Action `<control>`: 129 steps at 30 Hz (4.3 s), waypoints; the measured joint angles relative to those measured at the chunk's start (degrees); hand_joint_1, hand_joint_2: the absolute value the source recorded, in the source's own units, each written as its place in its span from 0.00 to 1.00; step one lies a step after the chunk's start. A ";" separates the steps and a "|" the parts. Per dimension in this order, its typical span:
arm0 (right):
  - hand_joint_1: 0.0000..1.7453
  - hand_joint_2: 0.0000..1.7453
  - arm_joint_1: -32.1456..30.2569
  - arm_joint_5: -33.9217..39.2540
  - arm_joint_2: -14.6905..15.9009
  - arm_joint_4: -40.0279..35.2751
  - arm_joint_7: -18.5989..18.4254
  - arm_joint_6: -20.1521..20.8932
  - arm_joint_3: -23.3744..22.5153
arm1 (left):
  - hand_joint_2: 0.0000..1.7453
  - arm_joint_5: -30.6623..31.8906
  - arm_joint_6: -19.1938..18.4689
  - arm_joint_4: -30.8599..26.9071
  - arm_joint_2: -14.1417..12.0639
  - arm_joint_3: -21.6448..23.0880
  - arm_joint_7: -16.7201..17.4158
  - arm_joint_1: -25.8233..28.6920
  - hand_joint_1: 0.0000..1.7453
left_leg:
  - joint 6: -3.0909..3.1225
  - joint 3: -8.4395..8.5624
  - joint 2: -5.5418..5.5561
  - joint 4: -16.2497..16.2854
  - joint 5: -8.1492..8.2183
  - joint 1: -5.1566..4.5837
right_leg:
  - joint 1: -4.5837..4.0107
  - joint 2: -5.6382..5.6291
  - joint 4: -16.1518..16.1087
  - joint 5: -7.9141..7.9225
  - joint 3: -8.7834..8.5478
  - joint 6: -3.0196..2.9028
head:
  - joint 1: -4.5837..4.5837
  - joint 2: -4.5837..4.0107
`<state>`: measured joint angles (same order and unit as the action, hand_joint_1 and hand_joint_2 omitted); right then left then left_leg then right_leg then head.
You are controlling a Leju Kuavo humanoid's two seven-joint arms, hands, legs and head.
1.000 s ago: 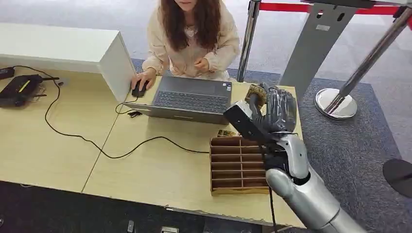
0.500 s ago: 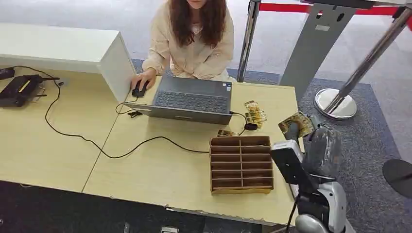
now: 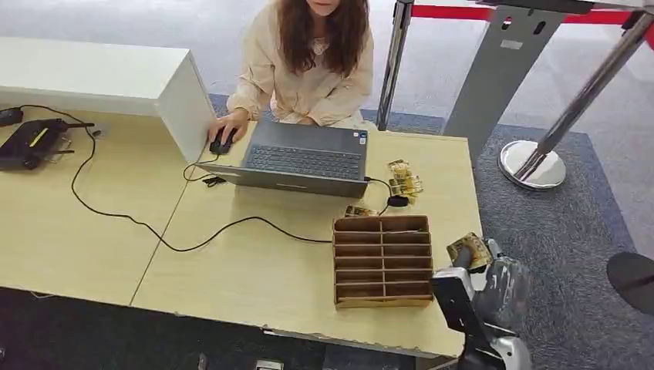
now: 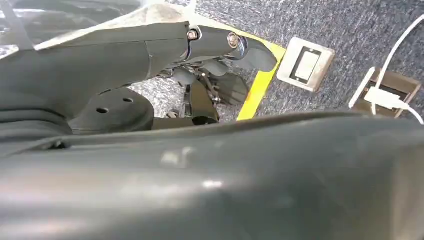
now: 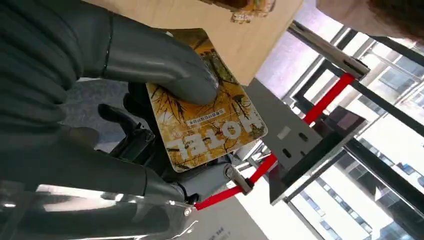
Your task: Pass the card to the sensor for recognition and then transmit it.
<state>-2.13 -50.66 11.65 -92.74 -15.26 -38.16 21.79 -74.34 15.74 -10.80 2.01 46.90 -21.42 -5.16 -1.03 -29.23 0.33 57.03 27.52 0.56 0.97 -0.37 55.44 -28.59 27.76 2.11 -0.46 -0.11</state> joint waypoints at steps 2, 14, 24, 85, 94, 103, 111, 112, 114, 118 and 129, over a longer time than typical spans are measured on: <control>1.00 1.00 -0.30 -1.42 -1.09 2.01 0.96 -0.02 -0.83 | 0.00 0.15 0.00 0.00 0.00 0.00 0.18 0.01 0.00 | 0.00 0.01 0.00 0.00 0.00 0.00 | 0.00 0.00 0.00 0.00 0.00 0.00 | -0.02 0.00; 1.00 1.00 -1.16 -9.92 -7.04 15.07 5.82 -0.09 -9.05 | 0.00 0.46 0.00 0.00 0.04 0.00 0.33 -0.01 0.00 | 0.00 0.00 -0.02 0.00 0.00 0.00 | 0.00 0.00 0.00 0.00 0.02 0.00 | 0.00 0.00; 1.00 1.00 -1.31 -7.28 -6.73 20.90 5.49 -0.13 -14.08 | 0.00 0.57 0.00 0.00 0.07 0.00 0.77 0.00 0.00 | 0.00 0.01 -0.04 0.00 0.00 -0.02 | 0.02 -0.01 -0.02 0.00 0.02 0.00 | -0.02 0.00; 1.00 1.00 36.30 -2.15 5.92 -9.75 -18.10 27.67 5.50 | 0.00 2.86 -5.51 0.02 -0.13 0.15 -2.45 -0.23 0.00 | 0.02 0.02 0.03 0.02 -0.03 -0.02 | 0.02 0.02 0.12 0.02 -0.10 0.02 | -0.02 0.00; 1.00 1.00 40.58 0.56 3.01 -2.27 -16.98 24.00 11.14 | 0.00 2.84 -6.69 0.02 -0.11 0.18 -3.32 -0.27 0.00 | 0.02 0.00 0.02 0.02 -0.03 -0.02 | 0.02 0.02 0.12 0.02 -0.07 0.02 | -0.02 0.00; 1.00 1.00 41.46 2.32 0.13 5.14 -15.32 21.59 14.36 | 0.00 2.56 -7.87 0.02 -0.05 0.18 -3.50 -0.25 0.00 | 0.02 0.00 0.03 0.02 -0.03 -0.02 | 0.01 0.02 0.11 0.02 -0.06 0.02 | -0.02 0.00; 0.98 1.00 41.88 3.30 -1.97 10.17 -14.40 20.55 16.09 | 0.00 2.67 -8.22 0.02 0.11 0.20 -3.34 -0.22 0.00 | 0.02 -0.01 0.03 0.02 -0.03 -0.02 | 0.02 0.02 0.12 0.02 -0.04 0.02 | -0.02 0.00; 0.89 1.00 41.94 3.41 -2.21 10.71 -14.18 20.39 16.28 | 0.00 2.67 -8.22 0.02 0.15 0.20 -3.34 -0.21 0.00 | 0.02 -0.01 0.03 0.02 -0.03 -0.02 | 0.02 0.02 0.11 0.02 -0.04 0.02 | 0.00 0.00; 0.61 1.00 41.96 3.65 -2.54 11.54 -14.05 20.04 16.52 | 0.00 2.67 -8.22 0.02 0.20 0.20 -3.34 -0.22 0.00 | 0.02 -0.01 0.03 0.02 -0.03 -0.02 | 0.02 0.02 0.11 0.02 -0.04 0.02 | 0.00 0.00; 0.00 1.00 42.16 4.61 -3.13 13.22 -13.73 19.56 17.03 | 0.00 2.67 -8.22 0.02 0.22 0.20 -3.34 -0.22 0.00 | 0.02 -0.04 0.02 0.02 -0.03 -0.02 | 0.02 0.01 0.11 0.02 0.00 0.01 | 0.00 0.00; 0.00 1.00 42.26 6.75 -4.24 14.91 -10.73 15.65 18.18 | 0.00 2.32 -8.02 0.02 0.26 0.22 -3.49 -0.15 0.00 | 0.02 -0.04 0.02 0.02 -0.03 -0.02 | 0.02 0.01 0.11 0.02 0.02 0.01 | 0.00 0.00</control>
<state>40.13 -43.91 7.41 -77.83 -25.99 -22.51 39.98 -72.02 7.71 -10.78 2.27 47.12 -24.92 -5.31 -1.01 -29.27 0.35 57.05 27.49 0.55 0.98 -0.36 55.56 -28.57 27.79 2.12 -0.46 -0.11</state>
